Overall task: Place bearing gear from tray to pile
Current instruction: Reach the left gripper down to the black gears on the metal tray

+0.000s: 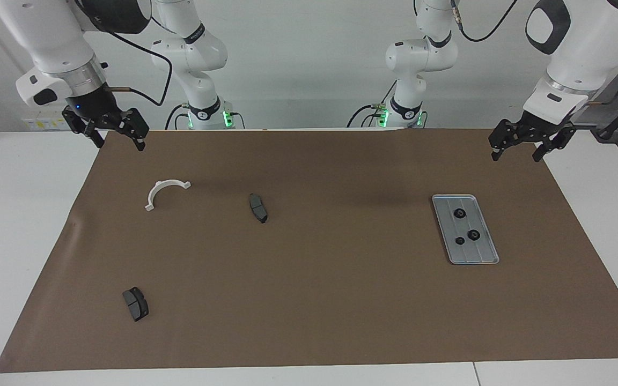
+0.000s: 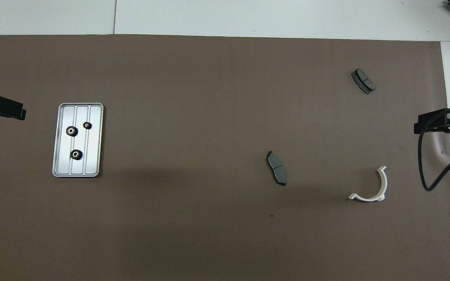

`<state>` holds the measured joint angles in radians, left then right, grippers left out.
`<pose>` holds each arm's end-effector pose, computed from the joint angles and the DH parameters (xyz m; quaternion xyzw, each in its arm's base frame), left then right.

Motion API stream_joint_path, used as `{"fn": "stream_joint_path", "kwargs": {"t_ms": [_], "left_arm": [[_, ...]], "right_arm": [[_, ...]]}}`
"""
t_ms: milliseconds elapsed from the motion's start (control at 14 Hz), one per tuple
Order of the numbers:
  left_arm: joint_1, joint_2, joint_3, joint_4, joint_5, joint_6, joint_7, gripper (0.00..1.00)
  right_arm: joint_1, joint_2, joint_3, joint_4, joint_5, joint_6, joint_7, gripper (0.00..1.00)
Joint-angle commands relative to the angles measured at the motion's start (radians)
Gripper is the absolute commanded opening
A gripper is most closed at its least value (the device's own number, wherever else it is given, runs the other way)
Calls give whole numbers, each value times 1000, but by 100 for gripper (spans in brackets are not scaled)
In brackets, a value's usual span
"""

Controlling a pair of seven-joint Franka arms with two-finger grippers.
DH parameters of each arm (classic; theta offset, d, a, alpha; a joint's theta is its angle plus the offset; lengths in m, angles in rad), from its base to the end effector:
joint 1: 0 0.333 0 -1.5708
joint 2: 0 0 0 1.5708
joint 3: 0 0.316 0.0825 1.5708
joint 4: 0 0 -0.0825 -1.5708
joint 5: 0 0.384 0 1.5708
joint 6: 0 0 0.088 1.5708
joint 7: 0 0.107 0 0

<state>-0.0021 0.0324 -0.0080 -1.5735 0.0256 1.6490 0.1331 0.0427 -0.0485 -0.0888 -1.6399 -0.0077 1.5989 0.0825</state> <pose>0.5719 -0.0031 0.6121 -0.9971 0.0722 -0.0207 0.0140 0.5409 -0.0269 0.6208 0.9979 -0.0641 0.0037 0.0016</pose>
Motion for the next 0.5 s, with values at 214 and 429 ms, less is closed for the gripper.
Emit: {"fn": "stream_joint_path", "kwargs": {"t_ms": [214,429], "left_arm": [[-12,-77,-1,-147,2,114,5,100],[-6,-86,-1,-286,-15,287,-3,100]], "right_arm": [[-4,1,1,8,14,-22,-20,100],[-4,1,1,8,14,-22,-20,100]]}}
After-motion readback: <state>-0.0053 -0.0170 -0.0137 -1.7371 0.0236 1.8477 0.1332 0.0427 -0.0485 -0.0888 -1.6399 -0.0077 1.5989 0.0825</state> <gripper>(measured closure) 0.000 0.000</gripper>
